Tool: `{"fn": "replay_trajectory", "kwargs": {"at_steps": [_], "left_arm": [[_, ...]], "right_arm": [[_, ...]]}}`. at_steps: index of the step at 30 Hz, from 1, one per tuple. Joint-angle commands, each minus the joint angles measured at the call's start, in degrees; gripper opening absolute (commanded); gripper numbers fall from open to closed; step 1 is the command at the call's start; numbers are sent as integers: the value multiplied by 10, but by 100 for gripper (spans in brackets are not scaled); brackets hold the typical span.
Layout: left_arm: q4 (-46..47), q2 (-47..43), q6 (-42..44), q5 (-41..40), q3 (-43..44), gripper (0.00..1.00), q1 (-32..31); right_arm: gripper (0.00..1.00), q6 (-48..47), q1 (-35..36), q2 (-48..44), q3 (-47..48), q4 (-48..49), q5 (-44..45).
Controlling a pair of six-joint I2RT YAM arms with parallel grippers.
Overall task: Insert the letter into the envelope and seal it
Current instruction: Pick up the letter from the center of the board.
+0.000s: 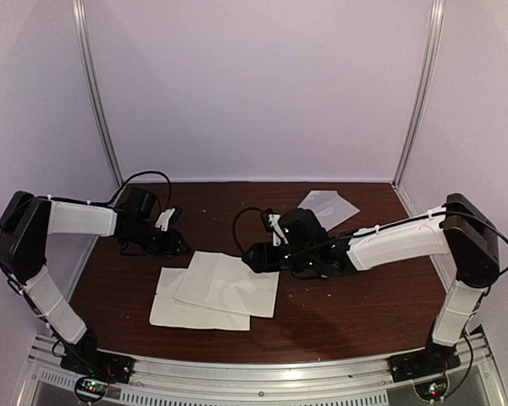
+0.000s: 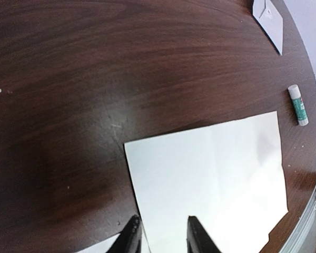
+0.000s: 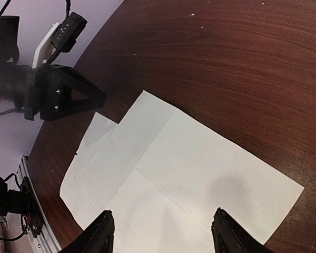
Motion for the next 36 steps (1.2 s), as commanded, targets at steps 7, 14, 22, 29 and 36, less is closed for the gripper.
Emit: {"fn": "replay_trajectory", "kwargs": {"at_steps": [7, 14, 22, 29, 36], "left_arm": [[48, -186, -157, -11, -152, 49, -16], [47, -246, -235, -33, -216, 54, -67], [79, -265, -288, -45, -284, 54, -74], [118, -243, -301, -28, -296, 50, -79], [161, -208, -307, -17, -297, 41, -79]], "right_arm": [[66, 32, -1, 9, -36, -11, 18], [59, 33, 2, 19, -37, -6, 5], [58, 38, 4, 19, -47, -1, 3], [58, 38, 7, 20, -46, -3, 5], [58, 41, 9, 27, -43, -4, 4]]}}
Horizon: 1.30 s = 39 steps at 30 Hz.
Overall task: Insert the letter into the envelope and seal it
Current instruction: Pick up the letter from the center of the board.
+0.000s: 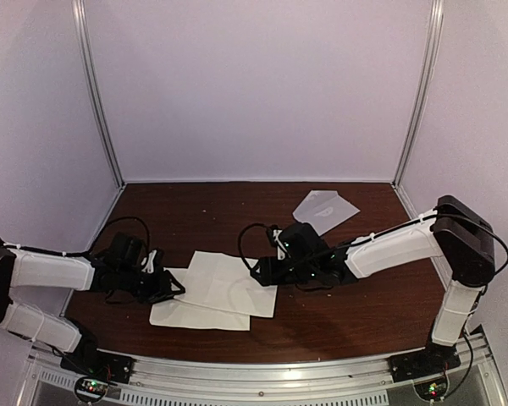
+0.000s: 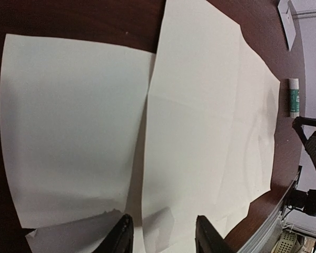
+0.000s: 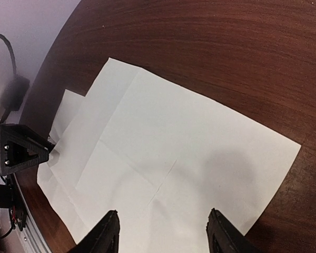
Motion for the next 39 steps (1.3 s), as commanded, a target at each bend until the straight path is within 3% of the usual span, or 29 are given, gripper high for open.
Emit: {"fn": "replay_trajectory", "kwargs": {"at_steps": [1, 16, 26, 29, 34, 39], "left_arm": [[52, 19, -7, 11, 1, 41, -2], [85, 50, -24, 21, -9, 34, -2], [96, 38, -36, 12, -5, 2, -2], [83, 18, -28, 7, 7, 0, -2], [-4, -22, 45, -20, 91, 0, -2], [-90, -34, 180, -32, 237, 0, -1]], "right_arm": [[58, 7, 6, 9, -2, 8, 1], [58, 1, 8, 18, 12, -1, 6], [58, 13, 7, -23, -15, 22, 31], [58, 14, 6, -55, -28, 32, 54], [59, 13, -10, -111, -48, 25, 86], [61, -10, -44, -170, -71, 22, 88]]}}
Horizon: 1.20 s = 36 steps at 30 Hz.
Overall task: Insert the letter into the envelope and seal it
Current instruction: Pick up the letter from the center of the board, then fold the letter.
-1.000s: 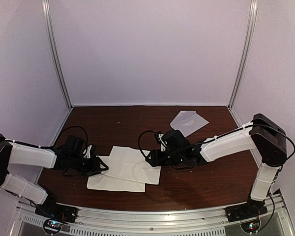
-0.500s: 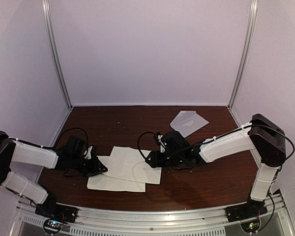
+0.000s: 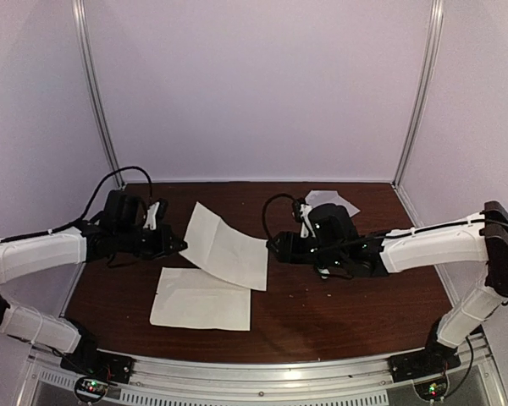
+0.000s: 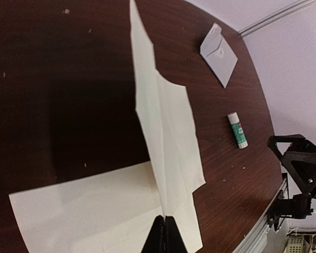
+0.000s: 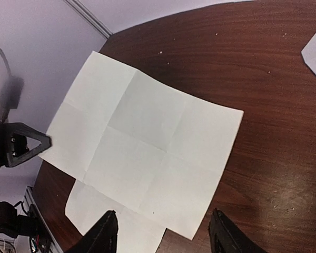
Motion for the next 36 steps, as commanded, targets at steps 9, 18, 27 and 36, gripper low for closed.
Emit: {"fn": "replay_trajectory", "kwargs": {"at_steps": [9, 18, 27, 36], "left_arm": [[-103, 68, 326, 84, 330, 0, -3], [-180, 139, 484, 197, 439, 0, -74], [-211, 120, 521, 270, 409, 0, -127], [-225, 93, 531, 335, 405, 0, -147]], "right_arm": [[80, -80, -99, -171, -79, 51, -35], [96, -226, -117, -256, -42, 6, -156], [100, -292, -158, -277, -5, -65, -256], [100, -360, -169, -258, 77, -164, -353]]}}
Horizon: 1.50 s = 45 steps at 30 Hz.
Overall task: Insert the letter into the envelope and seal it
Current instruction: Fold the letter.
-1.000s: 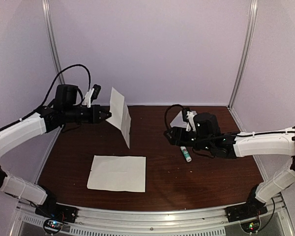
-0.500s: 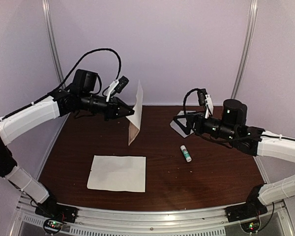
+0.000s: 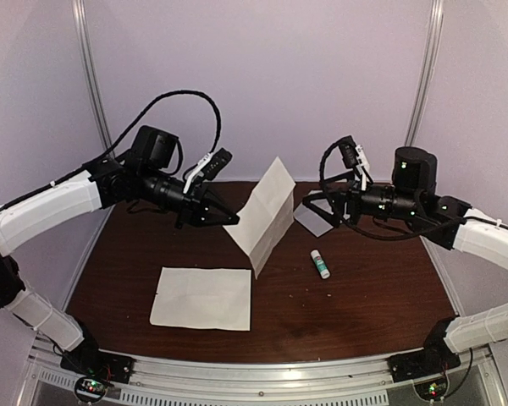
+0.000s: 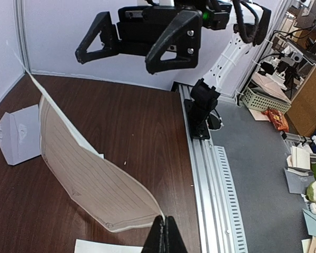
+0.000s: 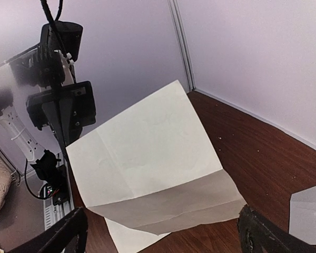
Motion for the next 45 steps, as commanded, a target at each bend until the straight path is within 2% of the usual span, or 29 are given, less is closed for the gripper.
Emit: {"fn": "replay_trajectory", "kwargs": {"at_steps": [1, 9, 14, 19, 23, 27, 34, 39, 41, 42, 45], "left_arm": [[-2, -33, 16, 51, -7, 0, -6], [-9, -41, 20, 70, -9, 0, -11], [-9, -41, 20, 69, -10, 0, -12], [-14, -39, 26, 70, -11, 0, -12], [-20, -37, 30, 51, -11, 0, -12], [-20, -34, 32, 31, -12, 0, -12], [-20, -32, 33, -3, -12, 0, -12], [7, -30, 17, -13, -22, 0, -12], [27, -31, 4, -20, -28, 0, -11], [39, -34, -4, -24, -32, 2, -12], [84, -49, -26, -34, -50, 48, -11]], "right_arm": [[100, -54, -14, 15, 57, -74, -71], [98, -97, -35, 62, 134, -136, -158], [88, -121, -41, 101, 171, -176, -218], [67, -150, -41, 144, 205, -229, -278], [50, -162, -42, 155, 210, -257, -283], [38, -160, -43, 139, 192, -255, -277], [25, -139, -45, 109, 153, -219, -285], [3, -117, -46, 105, 132, -191, -303], [0, -106, -45, 100, 123, -168, -296], [0, -80, -45, 95, 115, -146, -291], [0, -6, -46, 69, 81, -54, -259]]}}
